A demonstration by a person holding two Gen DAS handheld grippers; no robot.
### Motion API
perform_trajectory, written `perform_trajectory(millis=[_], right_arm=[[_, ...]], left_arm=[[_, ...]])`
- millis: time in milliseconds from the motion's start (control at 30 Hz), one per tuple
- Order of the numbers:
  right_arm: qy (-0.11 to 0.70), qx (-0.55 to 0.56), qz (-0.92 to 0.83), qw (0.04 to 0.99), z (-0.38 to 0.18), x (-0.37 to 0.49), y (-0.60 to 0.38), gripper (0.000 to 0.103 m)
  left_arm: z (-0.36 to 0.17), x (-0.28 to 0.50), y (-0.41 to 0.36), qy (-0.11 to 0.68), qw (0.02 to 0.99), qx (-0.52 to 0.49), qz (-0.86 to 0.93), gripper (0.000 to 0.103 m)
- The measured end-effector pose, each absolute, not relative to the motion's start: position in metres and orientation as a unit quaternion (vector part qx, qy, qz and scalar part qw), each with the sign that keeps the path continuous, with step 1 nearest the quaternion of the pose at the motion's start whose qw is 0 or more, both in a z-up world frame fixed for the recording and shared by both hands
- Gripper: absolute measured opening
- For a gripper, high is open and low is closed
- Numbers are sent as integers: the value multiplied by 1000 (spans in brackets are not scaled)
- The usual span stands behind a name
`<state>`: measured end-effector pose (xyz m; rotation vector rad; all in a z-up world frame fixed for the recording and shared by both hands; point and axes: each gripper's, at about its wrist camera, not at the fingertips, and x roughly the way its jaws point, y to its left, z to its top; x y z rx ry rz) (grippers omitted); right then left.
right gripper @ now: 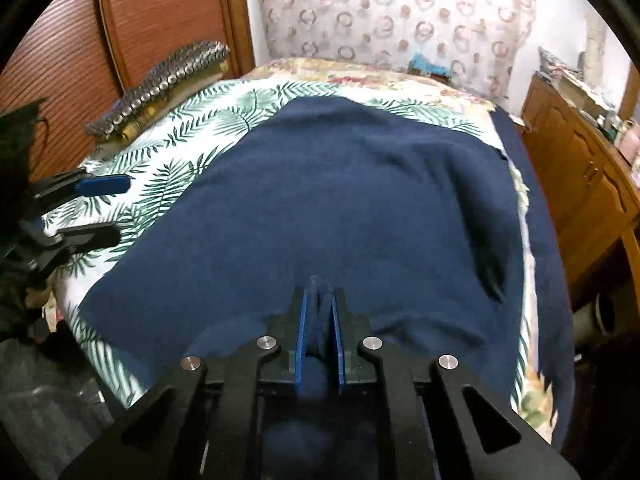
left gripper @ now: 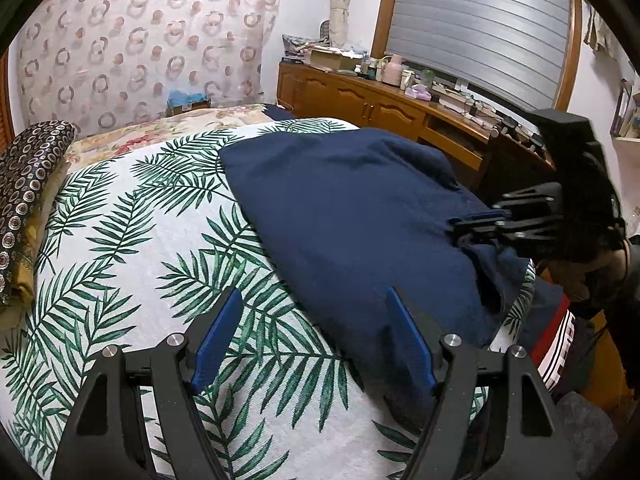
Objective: Fold small clothes
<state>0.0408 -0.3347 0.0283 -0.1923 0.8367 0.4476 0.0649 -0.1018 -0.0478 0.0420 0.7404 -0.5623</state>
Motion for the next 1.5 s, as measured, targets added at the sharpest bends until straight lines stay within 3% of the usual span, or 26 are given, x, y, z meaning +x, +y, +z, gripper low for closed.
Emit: perform_trajectory(millis=[333, 733, 967, 1400, 1500], right_arm=[[388, -55, 163, 906, 33, -18, -374, 11], [388, -78, 116, 911, 59, -35, -353, 11], [363, -73, 100, 924, 54, -40, -342, 38], [379, -49, 107, 918, 20, -24, -339, 38], [380, -49, 116, 916, 19, -18, -338, 38]], left_arm=[[-49, 66, -114, 363, 890, 35, -275, 75], [-50, 63, -119, 367, 887, 39, -278, 75], [-52, 57, -116, 373, 885, 40, -277, 75], [-63, 42, -107, 392, 874, 33, -286, 74], [-63, 39, -108, 396, 869, 31, -296, 63]])
